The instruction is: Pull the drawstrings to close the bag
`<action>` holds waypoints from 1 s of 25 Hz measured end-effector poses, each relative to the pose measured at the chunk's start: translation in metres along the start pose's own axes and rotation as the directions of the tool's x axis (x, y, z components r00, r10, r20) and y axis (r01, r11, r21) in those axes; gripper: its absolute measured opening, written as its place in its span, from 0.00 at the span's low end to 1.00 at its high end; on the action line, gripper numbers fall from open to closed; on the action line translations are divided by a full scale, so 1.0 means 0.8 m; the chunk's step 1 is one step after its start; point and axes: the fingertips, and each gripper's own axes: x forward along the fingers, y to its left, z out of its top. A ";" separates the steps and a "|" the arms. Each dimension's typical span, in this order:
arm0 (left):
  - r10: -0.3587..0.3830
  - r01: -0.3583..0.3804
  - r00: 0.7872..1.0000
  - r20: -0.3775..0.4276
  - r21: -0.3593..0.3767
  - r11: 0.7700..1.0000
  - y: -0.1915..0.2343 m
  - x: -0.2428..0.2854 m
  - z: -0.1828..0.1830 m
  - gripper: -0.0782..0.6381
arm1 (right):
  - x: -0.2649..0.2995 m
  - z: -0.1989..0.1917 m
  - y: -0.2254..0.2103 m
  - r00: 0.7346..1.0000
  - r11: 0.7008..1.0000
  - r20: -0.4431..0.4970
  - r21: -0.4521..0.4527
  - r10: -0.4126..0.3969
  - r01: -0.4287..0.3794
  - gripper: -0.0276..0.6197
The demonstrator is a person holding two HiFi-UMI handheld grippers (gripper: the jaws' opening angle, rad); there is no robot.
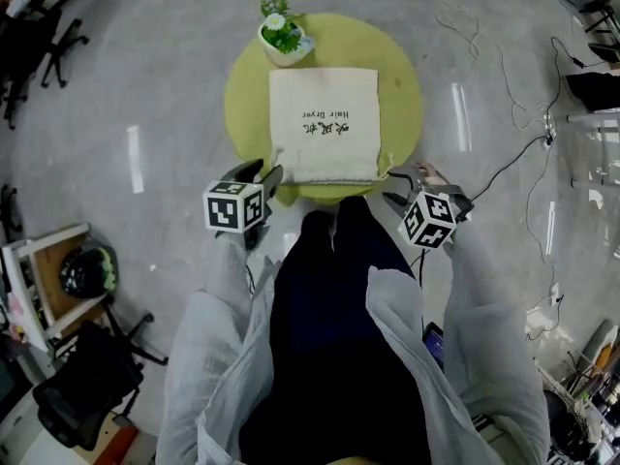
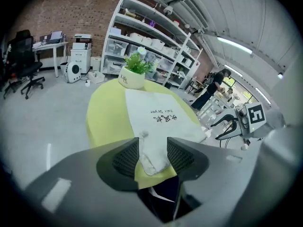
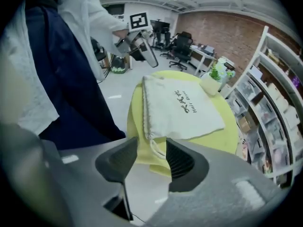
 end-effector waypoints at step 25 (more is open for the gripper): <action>0.195 -0.197 0.973 -0.126 0.001 0.980 0.026 0.064 -0.011 0.25 | 0.063 -0.035 0.007 0.988 0.919 -0.118 -0.371 0.097 -0.134 0.25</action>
